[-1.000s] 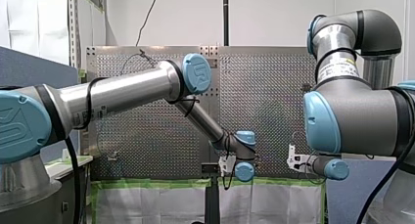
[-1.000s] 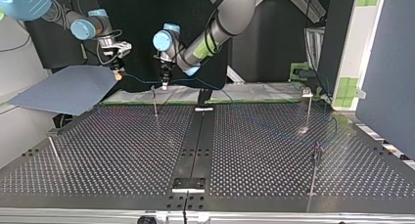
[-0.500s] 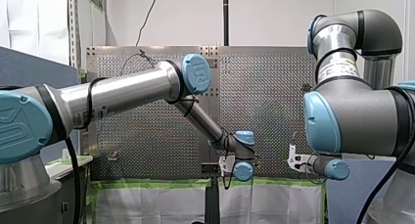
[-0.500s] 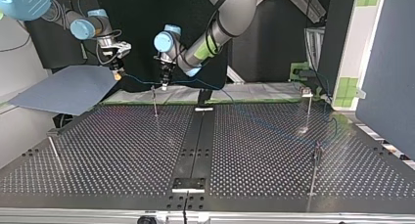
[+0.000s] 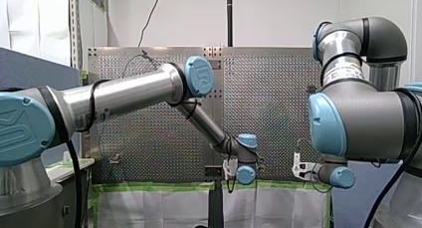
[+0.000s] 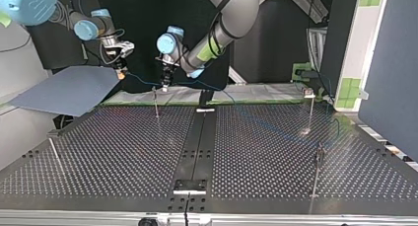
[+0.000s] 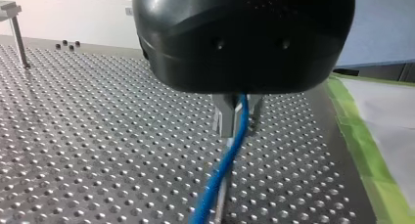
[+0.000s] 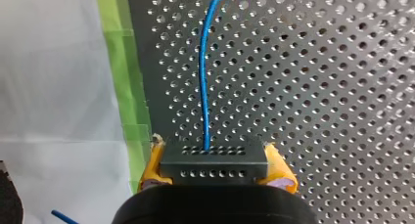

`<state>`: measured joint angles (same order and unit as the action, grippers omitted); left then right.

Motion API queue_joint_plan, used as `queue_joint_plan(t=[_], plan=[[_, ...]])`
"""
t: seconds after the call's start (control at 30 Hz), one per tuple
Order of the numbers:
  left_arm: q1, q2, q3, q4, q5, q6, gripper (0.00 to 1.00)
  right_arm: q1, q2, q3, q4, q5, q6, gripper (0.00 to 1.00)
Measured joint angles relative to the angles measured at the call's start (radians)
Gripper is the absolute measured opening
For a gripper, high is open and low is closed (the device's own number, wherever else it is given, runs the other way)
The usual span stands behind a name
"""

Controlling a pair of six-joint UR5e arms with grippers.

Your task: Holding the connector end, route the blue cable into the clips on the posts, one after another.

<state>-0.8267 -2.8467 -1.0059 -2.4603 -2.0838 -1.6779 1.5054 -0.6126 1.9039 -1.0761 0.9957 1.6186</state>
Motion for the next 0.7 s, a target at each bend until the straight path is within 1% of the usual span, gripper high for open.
queue_joint_plan(t=[0.17, 0.4, 0.53, 0.7], plan=[[0.003, -0.022, 0.002, 0.008, 0.008, -0.012, 0.0, 0.001, 0.003, -0.012, 0.007, 0.001, -0.008, 0.0], [0.025, -0.025, 0.035, -0.006, 0.019, -0.019, 0.0, 0.002, 0.003, -0.032, 0.013, 0.002, -0.017, 0.0], [0.027, -0.026, 0.04, -0.006, 0.021, -0.02, 0.0, 0.004, 0.003, -0.045, 0.023, 0.003, -0.021, 0.0], [0.032, -0.027, 0.04, -0.002, 0.033, -0.021, 0.0, 0.008, 0.003, -0.06, 0.035, 0.003, -0.023, 0.0]])
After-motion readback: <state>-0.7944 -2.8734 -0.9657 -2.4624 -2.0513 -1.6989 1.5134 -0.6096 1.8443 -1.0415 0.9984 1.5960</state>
